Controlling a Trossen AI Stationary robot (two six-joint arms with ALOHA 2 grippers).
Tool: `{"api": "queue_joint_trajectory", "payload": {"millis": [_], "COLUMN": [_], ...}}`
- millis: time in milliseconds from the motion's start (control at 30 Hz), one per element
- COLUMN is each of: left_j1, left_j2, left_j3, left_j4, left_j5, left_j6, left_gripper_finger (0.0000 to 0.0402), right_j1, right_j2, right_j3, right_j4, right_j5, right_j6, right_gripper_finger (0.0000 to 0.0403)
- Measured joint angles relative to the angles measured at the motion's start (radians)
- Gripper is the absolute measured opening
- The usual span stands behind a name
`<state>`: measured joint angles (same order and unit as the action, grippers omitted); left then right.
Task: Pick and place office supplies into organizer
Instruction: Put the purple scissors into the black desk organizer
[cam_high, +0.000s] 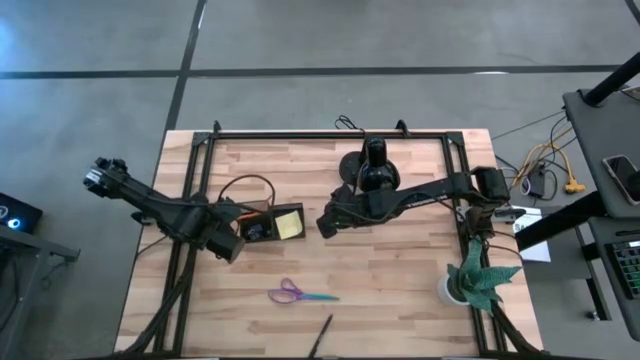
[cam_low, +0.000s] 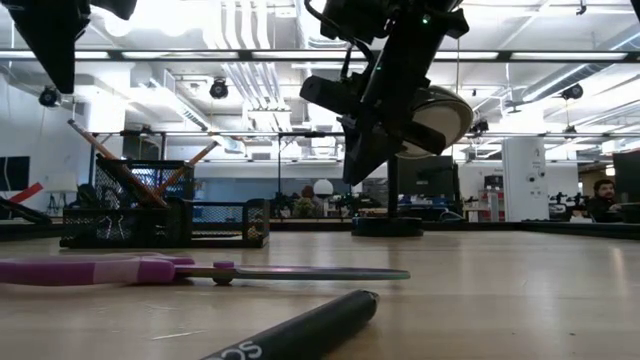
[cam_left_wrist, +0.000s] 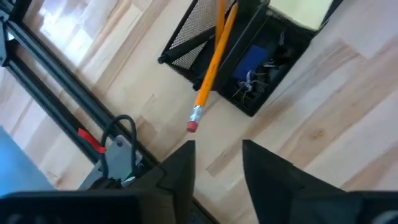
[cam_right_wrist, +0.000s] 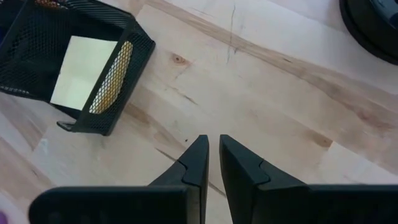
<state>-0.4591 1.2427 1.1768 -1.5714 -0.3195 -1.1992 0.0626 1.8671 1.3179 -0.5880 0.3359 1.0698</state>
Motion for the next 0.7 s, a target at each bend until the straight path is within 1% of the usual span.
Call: {"api": "queue_joint_trajectory", "payload": {"millis": [100, 167, 200, 267, 333, 433, 500, 600, 700], "left_j1": [0.0, -0.002, -0.008, -0.032, -0.066, -0.133, -0.175, -0.239, -0.291], "left_j2": [0.0, 0.0, -0.001, -0.002, -0.002, 0.003, 0.02, 0.058, 0.106], "left_j3": [0.021, 0.038, 0.045, 0.059, 0.061, 0.054, 0.053, 0.051, 0.049], "left_j4": [-0.001, 0.004, 0.013, 0.073, 0.169, 0.324, 0.385, 0.39, 0.392], "left_j5": [0.0, 0.001, 0.006, 0.013, 0.028, 0.027, 0.009, -0.022, -0.026], "left_j6": [-0.005, -0.025, -0.022, 0.02, 0.125, 0.282, 0.344, 0.342, 0.335], "left_gripper_finger": [0.0134, 0.0143, 0.0146, 0.0148, 0.0148, 0.0148, 0.0148, 0.0148, 0.0148], "right_j1": [0.004, 0.01, 0.016, 0.041, 0.092, 0.186, 0.246, 0.31, 0.334], "right_j2": [0.0, 0.0, 0.0, 0.0, 0.0, 0.011, 0.028, 0.082, 0.156], "right_j3": [-0.005, -0.01, -0.013, -0.02, -0.027, -0.026, -0.015, 0.033, 0.128], "right_j4": [0.0, -0.001, 0.0, 0.0, -0.001, 0.042, 0.091, 0.177, 0.19], "right_j5": [-0.008, -0.053, -0.097, -0.19, -0.219, -0.198, -0.147, -0.031, -0.017], "right_j6": [-0.001, -0.027, -0.062, -0.183, -0.321, -0.547, -0.698, -0.792, -0.836], "right_gripper_finger": [0.0034, 0.0034, 0.0034, 0.0034, 0.0034, 0.0035, 0.0043, 0.0073, 0.0118]}}
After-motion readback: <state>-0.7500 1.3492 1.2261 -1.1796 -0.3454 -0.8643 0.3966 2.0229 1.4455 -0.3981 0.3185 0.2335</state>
